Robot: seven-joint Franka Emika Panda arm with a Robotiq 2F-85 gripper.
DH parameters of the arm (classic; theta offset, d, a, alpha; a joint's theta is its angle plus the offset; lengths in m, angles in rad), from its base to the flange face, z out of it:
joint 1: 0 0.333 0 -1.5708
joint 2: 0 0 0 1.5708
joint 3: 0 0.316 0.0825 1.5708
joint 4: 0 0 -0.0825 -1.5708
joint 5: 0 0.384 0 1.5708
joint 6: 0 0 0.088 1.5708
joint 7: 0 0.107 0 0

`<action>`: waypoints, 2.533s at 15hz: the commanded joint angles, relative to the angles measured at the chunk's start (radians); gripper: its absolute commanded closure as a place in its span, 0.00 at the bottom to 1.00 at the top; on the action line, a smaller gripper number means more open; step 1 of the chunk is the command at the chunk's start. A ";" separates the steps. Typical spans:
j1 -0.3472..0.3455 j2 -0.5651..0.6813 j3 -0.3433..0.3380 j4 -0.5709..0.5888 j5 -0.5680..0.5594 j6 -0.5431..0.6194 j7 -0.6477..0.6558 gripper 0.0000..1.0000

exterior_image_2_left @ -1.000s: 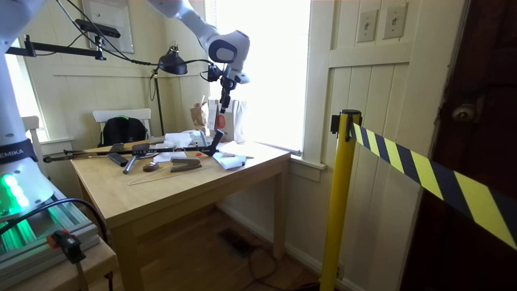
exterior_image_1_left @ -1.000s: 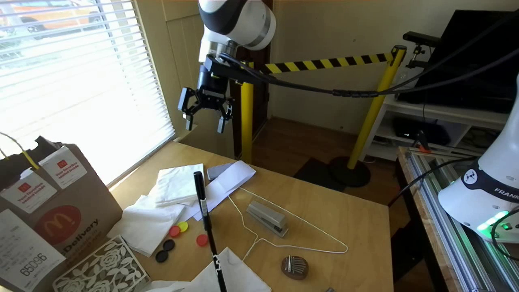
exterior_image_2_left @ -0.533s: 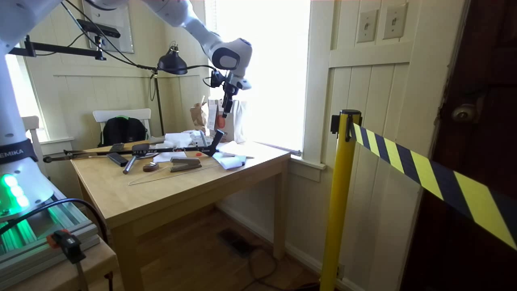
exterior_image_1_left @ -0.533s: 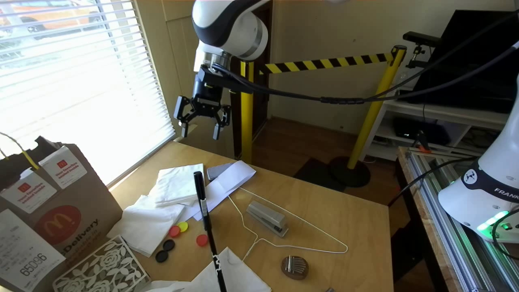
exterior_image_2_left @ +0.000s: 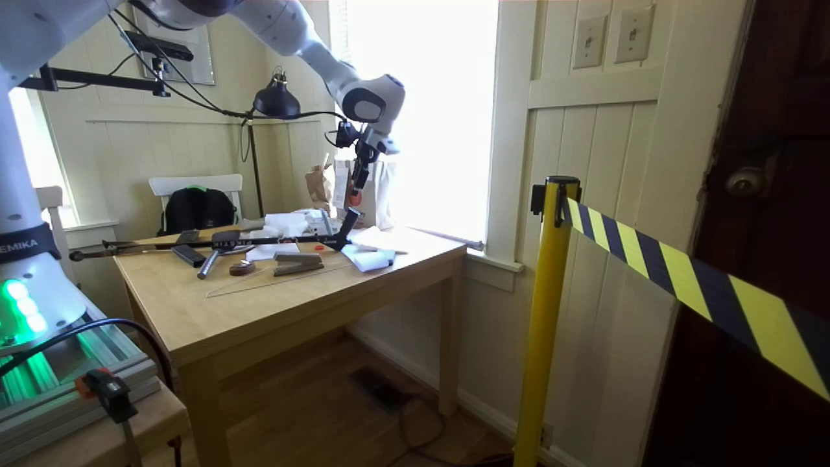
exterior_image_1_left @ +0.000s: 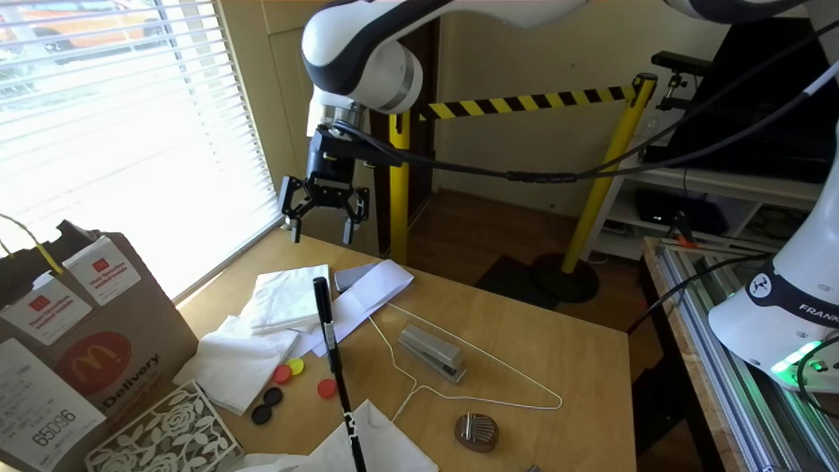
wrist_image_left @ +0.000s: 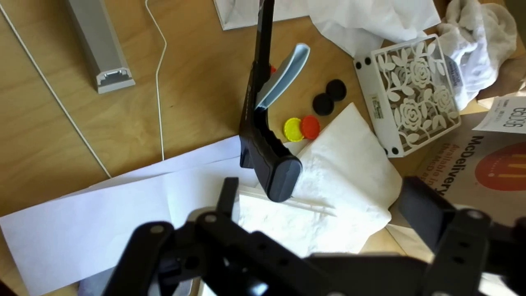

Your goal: Pick up the black object from the table and put it on the floor

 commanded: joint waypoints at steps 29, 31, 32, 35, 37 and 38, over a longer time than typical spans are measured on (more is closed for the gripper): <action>0.009 0.334 0.027 0.338 -0.036 -0.090 0.295 0.23; 0.011 0.345 0.025 0.349 -0.040 -0.086 0.298 0.28; 0.010 0.349 0.027 0.354 -0.040 -0.086 0.298 0.48; 0.009 0.355 0.031 0.367 -0.038 -0.087 0.299 0.62; 0.007 0.355 0.035 0.373 -0.036 -0.089 0.298 0.75; 0.007 0.354 0.038 0.377 -0.035 -0.090 0.297 0.84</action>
